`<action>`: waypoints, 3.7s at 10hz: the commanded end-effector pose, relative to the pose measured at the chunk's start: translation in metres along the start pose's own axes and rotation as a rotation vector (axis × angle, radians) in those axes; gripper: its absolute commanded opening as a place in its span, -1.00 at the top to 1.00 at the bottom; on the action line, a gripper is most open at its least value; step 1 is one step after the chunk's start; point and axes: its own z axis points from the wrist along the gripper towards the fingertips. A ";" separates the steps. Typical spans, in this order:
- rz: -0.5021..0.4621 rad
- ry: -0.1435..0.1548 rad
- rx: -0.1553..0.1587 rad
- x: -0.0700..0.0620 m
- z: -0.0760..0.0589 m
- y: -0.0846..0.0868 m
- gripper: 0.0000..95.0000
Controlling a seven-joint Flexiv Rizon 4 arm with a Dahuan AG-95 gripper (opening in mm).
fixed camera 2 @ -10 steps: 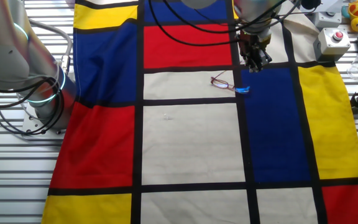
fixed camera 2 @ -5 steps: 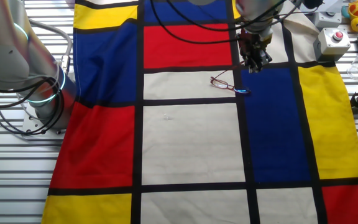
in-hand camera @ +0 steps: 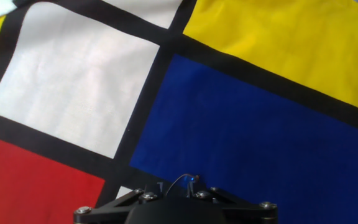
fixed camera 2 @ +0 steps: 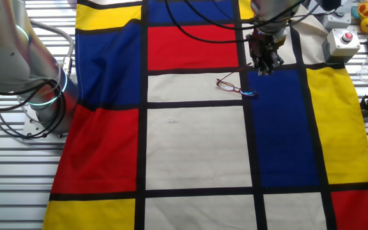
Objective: Unfold the leg of the glasses (with one hand)
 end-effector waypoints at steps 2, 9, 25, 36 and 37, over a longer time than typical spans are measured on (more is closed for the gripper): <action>0.031 0.066 -0.043 -0.005 0.013 -0.007 0.60; 0.094 0.160 -0.098 0.007 0.030 -0.012 0.60; 0.490 0.288 -0.232 0.040 0.055 0.000 0.60; 0.512 0.288 -0.247 0.051 0.062 0.008 0.60; 0.513 0.288 -0.248 0.052 0.062 0.008 0.60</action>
